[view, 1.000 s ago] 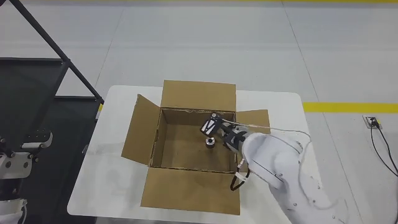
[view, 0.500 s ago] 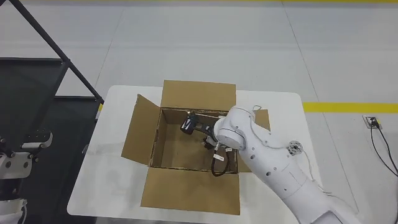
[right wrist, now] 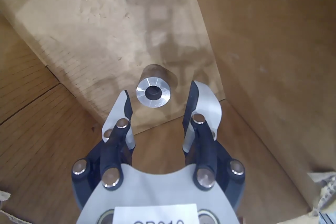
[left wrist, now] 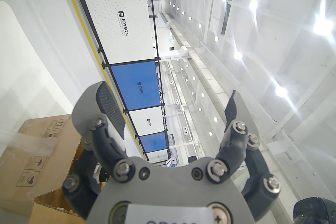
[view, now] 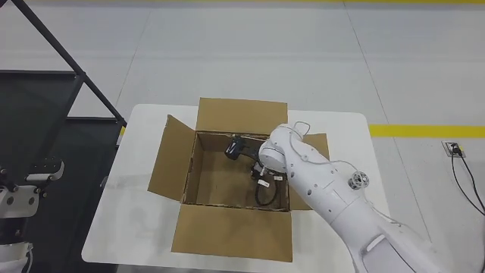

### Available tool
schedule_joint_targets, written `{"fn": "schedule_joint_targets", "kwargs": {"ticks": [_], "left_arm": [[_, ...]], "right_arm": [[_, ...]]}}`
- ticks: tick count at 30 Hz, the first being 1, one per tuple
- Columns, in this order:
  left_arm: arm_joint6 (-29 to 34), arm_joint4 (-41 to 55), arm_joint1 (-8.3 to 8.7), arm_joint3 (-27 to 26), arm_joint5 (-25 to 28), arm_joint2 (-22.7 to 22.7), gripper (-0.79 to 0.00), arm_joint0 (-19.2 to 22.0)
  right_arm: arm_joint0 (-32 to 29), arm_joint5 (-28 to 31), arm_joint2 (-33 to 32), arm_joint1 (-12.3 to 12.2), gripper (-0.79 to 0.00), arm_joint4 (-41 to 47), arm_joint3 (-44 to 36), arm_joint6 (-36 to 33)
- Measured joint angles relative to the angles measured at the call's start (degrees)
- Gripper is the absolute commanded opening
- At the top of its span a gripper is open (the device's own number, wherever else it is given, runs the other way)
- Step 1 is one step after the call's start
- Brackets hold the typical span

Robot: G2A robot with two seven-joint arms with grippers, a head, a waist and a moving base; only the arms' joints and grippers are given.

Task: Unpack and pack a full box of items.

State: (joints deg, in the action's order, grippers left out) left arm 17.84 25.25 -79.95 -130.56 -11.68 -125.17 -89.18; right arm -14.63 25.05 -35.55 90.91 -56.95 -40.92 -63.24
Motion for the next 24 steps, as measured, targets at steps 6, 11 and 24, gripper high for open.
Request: {"fn": "schedule_joint_targets", "kwargs": {"ticks": [6,11,24], "left_arm": [[0.0,0.0,0.0,0.0,0.0,0.0,0.0,0.0],[0.0,0.0,0.0,0.0,0.0,0.0,0.0,0.0],[0.0,0.0,0.0,0.0,0.0,0.0,0.0,0.0]], "right_arm": [[2.1,2.9,1.5,2.3,-0.372,2.1,6.3,1.9],[3.1,3.4,3.0,4.1,-0.397,2.3,10.3,3.2],[4.8,4.4,4.8,7.8,-0.785,2.4,19.3,7.2]]}}
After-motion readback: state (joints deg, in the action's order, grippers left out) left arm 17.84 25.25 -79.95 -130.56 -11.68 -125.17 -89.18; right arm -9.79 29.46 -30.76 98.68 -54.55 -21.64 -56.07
